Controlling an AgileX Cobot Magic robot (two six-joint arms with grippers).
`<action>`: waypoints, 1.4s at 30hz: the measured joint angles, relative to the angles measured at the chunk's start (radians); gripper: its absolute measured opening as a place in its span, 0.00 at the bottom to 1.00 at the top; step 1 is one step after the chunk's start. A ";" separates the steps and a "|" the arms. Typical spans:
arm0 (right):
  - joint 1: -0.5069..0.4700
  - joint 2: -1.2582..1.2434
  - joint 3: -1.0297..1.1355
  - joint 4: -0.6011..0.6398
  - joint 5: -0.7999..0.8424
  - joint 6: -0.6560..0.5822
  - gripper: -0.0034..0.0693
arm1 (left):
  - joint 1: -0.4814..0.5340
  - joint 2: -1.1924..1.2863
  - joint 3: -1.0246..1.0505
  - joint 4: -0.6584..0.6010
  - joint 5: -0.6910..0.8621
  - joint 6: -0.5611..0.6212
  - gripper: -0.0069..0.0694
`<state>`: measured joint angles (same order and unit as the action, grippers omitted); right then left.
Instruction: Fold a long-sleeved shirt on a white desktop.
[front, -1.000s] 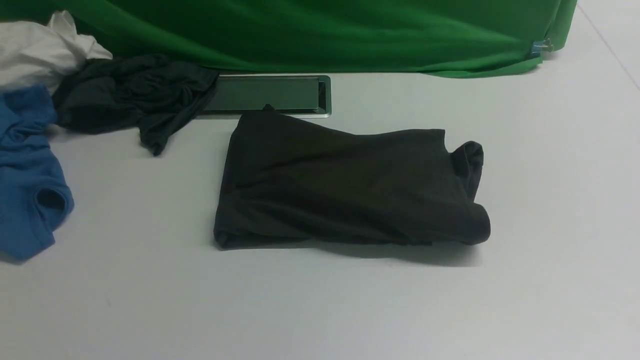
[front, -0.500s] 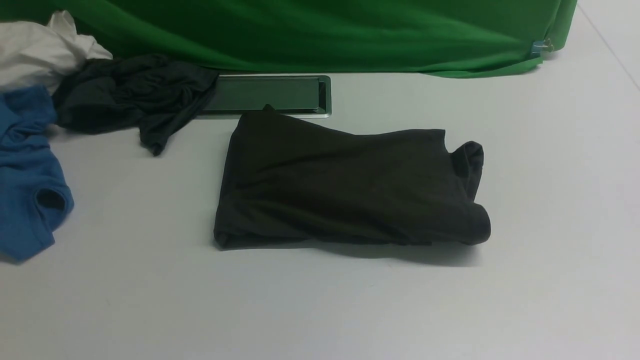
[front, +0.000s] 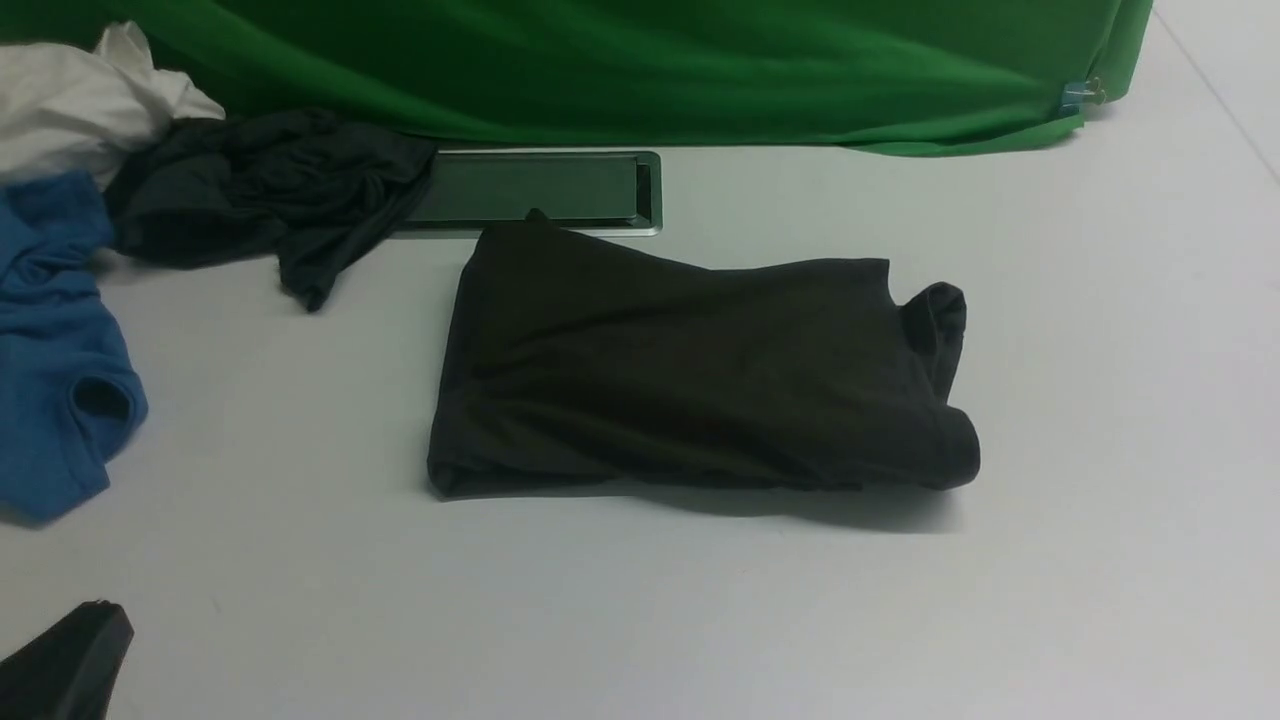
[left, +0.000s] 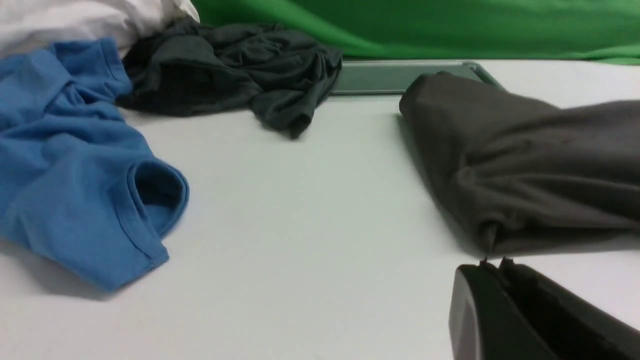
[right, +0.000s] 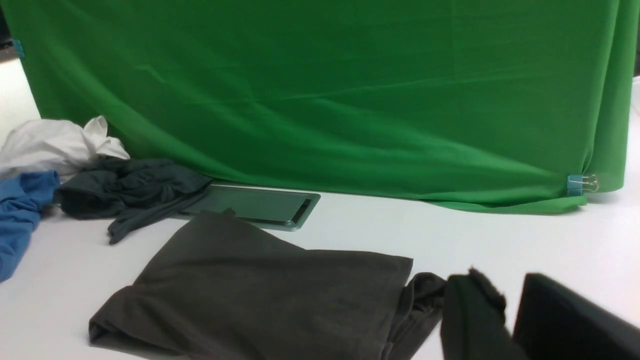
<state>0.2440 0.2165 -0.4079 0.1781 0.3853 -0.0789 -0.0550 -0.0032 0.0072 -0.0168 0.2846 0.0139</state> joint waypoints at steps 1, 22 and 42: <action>0.000 0.000 0.000 0.000 0.000 0.000 0.24 | 0.000 0.000 0.000 0.000 -0.001 0.000 0.11; 0.000 0.000 0.001 0.000 -0.001 0.001 0.32 | 0.000 0.000 0.000 0.001 -0.024 0.038 0.12; -0.139 -0.043 0.002 -0.001 0.003 -0.063 0.37 | 0.000 0.000 0.000 0.001 -0.027 0.037 0.12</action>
<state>0.1049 0.1731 -0.4057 0.1771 0.3879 -0.1417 -0.0550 -0.0032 0.0072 -0.0159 0.2580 0.0508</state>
